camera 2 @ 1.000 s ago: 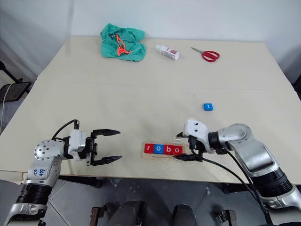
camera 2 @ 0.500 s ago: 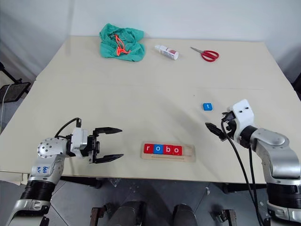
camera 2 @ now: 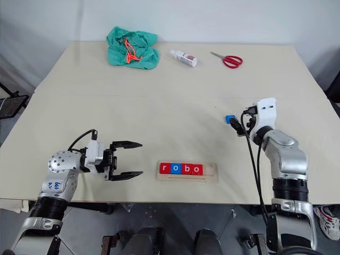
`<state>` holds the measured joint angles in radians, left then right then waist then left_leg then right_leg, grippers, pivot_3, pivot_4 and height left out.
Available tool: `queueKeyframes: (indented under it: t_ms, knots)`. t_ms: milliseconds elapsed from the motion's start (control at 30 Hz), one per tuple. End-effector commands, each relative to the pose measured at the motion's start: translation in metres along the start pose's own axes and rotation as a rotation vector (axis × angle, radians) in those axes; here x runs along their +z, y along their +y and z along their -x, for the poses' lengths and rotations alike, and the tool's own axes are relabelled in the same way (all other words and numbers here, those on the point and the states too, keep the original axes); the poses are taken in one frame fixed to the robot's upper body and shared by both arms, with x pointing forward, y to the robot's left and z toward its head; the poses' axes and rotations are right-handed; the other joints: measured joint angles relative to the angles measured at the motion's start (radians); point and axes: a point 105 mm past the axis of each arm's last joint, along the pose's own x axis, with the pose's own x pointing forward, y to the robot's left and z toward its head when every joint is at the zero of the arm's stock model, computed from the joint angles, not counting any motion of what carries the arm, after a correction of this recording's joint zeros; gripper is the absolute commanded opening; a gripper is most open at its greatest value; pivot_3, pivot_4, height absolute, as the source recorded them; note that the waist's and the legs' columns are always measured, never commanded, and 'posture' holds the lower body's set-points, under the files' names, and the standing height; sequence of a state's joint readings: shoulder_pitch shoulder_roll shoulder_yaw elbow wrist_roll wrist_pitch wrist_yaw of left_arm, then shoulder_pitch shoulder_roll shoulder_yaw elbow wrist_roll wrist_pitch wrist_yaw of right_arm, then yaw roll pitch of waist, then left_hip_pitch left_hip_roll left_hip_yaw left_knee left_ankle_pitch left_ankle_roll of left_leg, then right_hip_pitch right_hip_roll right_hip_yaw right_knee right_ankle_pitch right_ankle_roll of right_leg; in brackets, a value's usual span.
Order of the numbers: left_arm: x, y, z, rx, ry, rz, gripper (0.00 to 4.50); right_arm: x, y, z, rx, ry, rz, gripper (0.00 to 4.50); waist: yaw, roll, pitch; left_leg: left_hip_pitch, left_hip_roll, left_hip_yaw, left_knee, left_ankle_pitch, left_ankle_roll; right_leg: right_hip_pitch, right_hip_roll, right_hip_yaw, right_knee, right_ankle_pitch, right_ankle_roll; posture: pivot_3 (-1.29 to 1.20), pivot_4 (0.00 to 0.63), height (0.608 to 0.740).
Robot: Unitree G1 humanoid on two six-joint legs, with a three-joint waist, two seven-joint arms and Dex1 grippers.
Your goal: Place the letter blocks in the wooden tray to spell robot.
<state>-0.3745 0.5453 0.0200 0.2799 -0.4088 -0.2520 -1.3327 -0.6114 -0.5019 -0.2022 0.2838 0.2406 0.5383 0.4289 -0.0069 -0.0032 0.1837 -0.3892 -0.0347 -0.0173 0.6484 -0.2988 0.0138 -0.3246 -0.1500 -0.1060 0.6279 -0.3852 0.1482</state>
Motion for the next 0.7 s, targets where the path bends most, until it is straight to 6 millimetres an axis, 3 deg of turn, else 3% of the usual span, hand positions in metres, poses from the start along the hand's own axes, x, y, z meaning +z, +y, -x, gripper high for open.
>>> queueKeyframes:
  t_ms: [33, 533, 633, 700]
  knots:
    - [0.006, -0.003, 0.002, -0.004, -0.008, -0.028, 4.50, 0.010, 0.004, -0.009, 0.023, -0.048, 0.017, 4.44, 0.000, 0.000, 0.000, 0.000, 0.000, 0.000, 0.000, 0.000, 0.000, 0.000, 0.000, 0.000, 0.000, 0.000, 0.000, 0.00, 0.150, 0.740]
    - [0.009, -0.004, 0.010, 0.027, 0.011, -0.037, 4.50, -0.019, 0.017, -0.045, 0.018, 0.018, 0.016, 4.44, -0.025, 0.000, 0.000, 0.000, 0.001, 0.000, 0.000, 0.000, 0.000, 0.000, 0.000, 0.000, 0.000, 0.000, 0.000, 0.00, 0.150, 0.740]
    - [0.009, -0.004, 0.011, 0.032, 0.014, -0.036, 4.50, -0.023, 0.019, -0.045, 0.020, 0.023, 0.016, 3.92, -0.025, 0.000, 0.000, 0.000, 0.001, 0.000, 0.000, 0.000, 0.000, 0.000, 0.000, 0.000, 0.000, 0.000, 0.000, 0.00, 0.150, 0.740]
    - [0.009, -0.004, 0.011, 0.034, 0.015, -0.036, 4.50, -0.023, 0.022, -0.044, 0.036, 0.017, 0.017, 3.21, -0.024, 0.000, 0.000, 0.000, 0.001, 0.000, 0.001, 0.000, 0.000, 0.000, 0.000, 0.000, 0.000, 0.000, 0.000, 0.00, 0.150, 0.740]
